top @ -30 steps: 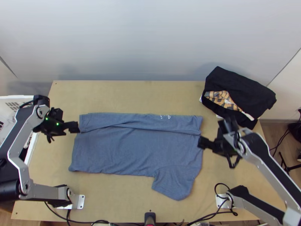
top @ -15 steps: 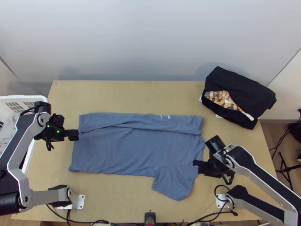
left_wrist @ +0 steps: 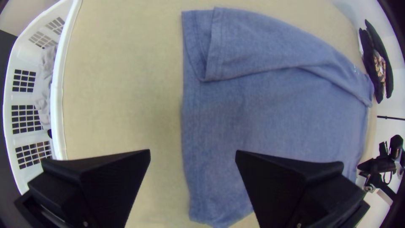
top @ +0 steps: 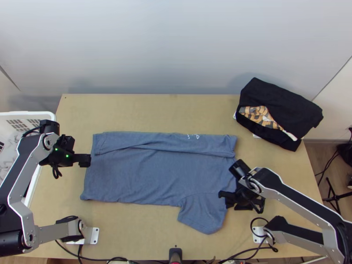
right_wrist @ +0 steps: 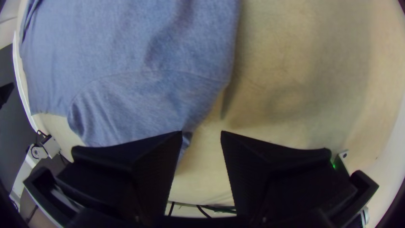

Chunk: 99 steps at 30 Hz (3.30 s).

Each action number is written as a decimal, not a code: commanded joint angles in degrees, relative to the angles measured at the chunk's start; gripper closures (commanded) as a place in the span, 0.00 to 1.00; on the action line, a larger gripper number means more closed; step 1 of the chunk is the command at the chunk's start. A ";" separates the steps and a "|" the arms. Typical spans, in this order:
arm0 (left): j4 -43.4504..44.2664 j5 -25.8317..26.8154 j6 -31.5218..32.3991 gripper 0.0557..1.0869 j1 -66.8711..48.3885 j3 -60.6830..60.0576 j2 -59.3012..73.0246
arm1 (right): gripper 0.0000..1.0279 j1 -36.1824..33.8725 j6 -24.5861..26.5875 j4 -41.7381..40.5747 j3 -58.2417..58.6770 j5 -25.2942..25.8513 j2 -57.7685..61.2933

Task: Fold the t-shirt

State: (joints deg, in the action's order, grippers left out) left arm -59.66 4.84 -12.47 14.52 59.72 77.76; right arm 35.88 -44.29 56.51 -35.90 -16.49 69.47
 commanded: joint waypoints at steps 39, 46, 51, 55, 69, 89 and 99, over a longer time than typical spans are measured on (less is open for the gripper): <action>-17.07 -3.70 -32.44 0.10 -0.20 -11.30 -4.81 | 0.97 8.33 3.95 -7.64 0.39 0.06 2.51; -8.37 -9.32 -32.88 0.10 0.33 -16.13 -2.17 | 0.97 8.33 3.86 -7.64 0.22 0.06 2.33; -6.35 -9.32 -31.65 0.10 0.24 -15.52 -0.15 | 0.97 8.24 3.69 -7.64 0.39 0.06 2.16; -5.47 -9.06 -30.42 0.10 -0.81 -15.34 -0.15 | 0.97 8.33 3.86 -7.64 0.39 0.06 2.07; -8.02 -0.01 -25.32 0.67 -7.14 -18.06 -0.59 | 0.97 7.98 3.95 -8.17 0.48 0.14 1.72; -10.13 1.05 -32.97 0.96 6.66 -6.55 5.30 | 0.97 -6.96 12.83 -7.20 0.83 0.06 -10.85; -10.74 1.31 -31.04 0.96 5.87 -2.16 5.56 | 0.97 -7.31 13.97 -5.27 -5.23 -0.30 -14.45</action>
State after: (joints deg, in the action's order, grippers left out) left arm -70.13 6.00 -44.64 20.21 53.89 82.91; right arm 29.52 -31.77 50.87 -37.21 -16.60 58.13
